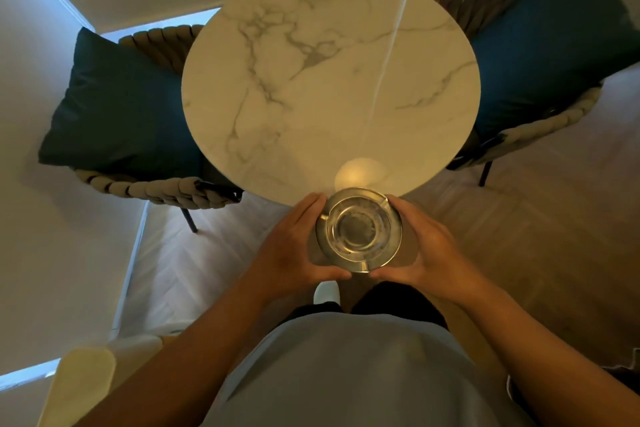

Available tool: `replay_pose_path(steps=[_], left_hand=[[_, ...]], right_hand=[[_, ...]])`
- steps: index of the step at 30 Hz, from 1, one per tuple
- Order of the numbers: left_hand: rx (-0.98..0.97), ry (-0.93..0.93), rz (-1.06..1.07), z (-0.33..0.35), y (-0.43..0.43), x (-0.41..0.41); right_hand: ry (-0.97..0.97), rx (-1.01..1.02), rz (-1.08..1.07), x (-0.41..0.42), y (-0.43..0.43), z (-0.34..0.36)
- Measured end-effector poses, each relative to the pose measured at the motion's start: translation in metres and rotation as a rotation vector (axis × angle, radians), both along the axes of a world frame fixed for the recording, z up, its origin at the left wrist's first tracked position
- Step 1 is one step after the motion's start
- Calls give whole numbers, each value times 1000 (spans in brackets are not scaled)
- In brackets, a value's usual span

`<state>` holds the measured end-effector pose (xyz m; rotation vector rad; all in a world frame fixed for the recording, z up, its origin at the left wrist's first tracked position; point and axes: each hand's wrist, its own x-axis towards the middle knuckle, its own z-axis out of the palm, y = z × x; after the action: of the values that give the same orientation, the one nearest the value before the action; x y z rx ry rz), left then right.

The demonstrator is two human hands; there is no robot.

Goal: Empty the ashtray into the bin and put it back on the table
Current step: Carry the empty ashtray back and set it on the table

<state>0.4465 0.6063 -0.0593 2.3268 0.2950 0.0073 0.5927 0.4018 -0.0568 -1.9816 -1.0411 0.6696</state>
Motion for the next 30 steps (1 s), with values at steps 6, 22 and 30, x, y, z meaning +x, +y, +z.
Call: replay_pose_path(steps=[6, 22, 30], left_hand=[[5, 13, 33, 9, 36, 49], [-16, 115, 252, 8, 78, 186], [-11, 122, 289, 6, 122, 218]], right_hand=[[-4, -71, -21, 54, 37, 4], [21, -112, 87, 213, 106, 7], [15, -110, 100, 253, 154, -2]])
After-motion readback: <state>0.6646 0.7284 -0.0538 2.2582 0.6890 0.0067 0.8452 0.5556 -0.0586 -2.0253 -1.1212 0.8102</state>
